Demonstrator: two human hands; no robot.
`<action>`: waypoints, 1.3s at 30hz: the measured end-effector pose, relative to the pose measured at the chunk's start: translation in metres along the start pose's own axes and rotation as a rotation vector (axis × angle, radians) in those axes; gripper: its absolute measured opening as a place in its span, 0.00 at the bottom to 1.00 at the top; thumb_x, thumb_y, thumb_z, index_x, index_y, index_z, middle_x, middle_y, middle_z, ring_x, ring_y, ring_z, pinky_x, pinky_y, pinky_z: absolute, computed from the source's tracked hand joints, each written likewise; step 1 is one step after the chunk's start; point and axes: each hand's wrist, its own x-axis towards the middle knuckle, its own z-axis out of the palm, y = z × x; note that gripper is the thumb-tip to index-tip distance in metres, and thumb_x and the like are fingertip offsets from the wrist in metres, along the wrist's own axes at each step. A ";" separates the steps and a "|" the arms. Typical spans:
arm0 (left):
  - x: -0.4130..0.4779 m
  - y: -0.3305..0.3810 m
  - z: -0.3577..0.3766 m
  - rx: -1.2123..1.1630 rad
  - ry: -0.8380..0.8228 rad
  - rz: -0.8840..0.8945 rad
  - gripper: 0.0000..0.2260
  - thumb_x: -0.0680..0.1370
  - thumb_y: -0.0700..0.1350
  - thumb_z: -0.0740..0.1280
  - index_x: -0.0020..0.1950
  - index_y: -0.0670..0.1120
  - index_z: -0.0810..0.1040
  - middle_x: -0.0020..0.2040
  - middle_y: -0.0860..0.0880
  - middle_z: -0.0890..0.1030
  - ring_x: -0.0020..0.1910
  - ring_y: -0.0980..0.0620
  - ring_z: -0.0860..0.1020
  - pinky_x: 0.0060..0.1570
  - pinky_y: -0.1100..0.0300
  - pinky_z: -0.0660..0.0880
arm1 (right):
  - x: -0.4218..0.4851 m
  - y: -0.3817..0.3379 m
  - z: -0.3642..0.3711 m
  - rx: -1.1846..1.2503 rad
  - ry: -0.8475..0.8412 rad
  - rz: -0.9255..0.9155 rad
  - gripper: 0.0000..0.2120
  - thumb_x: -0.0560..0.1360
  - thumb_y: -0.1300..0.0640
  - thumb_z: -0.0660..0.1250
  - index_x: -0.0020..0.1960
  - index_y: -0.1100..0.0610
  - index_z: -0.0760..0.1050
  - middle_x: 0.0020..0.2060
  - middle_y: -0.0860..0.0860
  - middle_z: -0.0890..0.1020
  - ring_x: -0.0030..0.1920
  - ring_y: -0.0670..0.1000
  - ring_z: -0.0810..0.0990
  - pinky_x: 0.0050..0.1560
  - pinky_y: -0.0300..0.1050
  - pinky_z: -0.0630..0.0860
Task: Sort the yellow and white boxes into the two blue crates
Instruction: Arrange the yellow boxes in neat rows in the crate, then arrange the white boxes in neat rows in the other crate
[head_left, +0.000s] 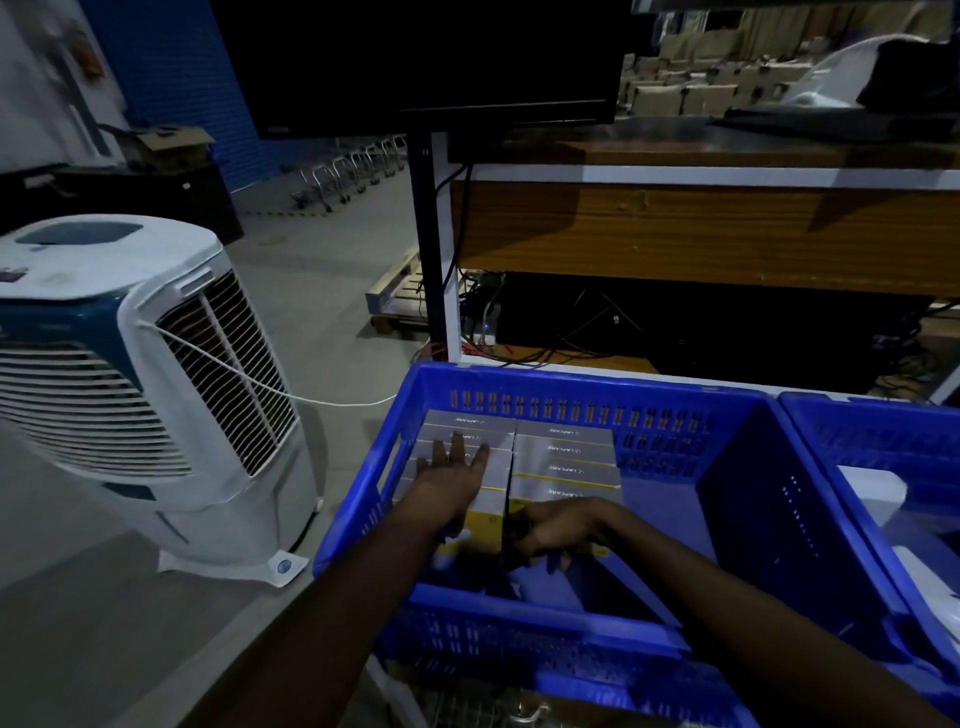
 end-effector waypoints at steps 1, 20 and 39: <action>0.000 0.000 0.000 -0.003 -0.001 0.002 0.56 0.70 0.36 0.76 0.78 0.48 0.34 0.77 0.35 0.34 0.76 0.30 0.41 0.73 0.33 0.52 | -0.001 0.001 -0.001 0.006 -0.004 0.005 0.10 0.77 0.54 0.65 0.58 0.52 0.72 0.39 0.45 0.75 0.36 0.42 0.76 0.38 0.43 0.77; -0.007 0.013 -0.017 0.003 0.336 0.177 0.50 0.68 0.67 0.69 0.79 0.53 0.44 0.74 0.42 0.58 0.72 0.38 0.60 0.66 0.37 0.63 | -0.048 0.024 -0.048 -0.675 1.039 0.044 0.22 0.74 0.45 0.66 0.66 0.51 0.71 0.64 0.56 0.74 0.65 0.60 0.71 0.58 0.58 0.72; 0.019 0.205 -0.082 -0.133 0.555 0.366 0.42 0.77 0.61 0.62 0.79 0.54 0.37 0.80 0.47 0.38 0.79 0.41 0.43 0.74 0.37 0.49 | -0.164 0.126 -0.068 -0.670 1.255 0.225 0.42 0.74 0.39 0.62 0.79 0.49 0.45 0.79 0.56 0.44 0.78 0.62 0.40 0.70 0.72 0.40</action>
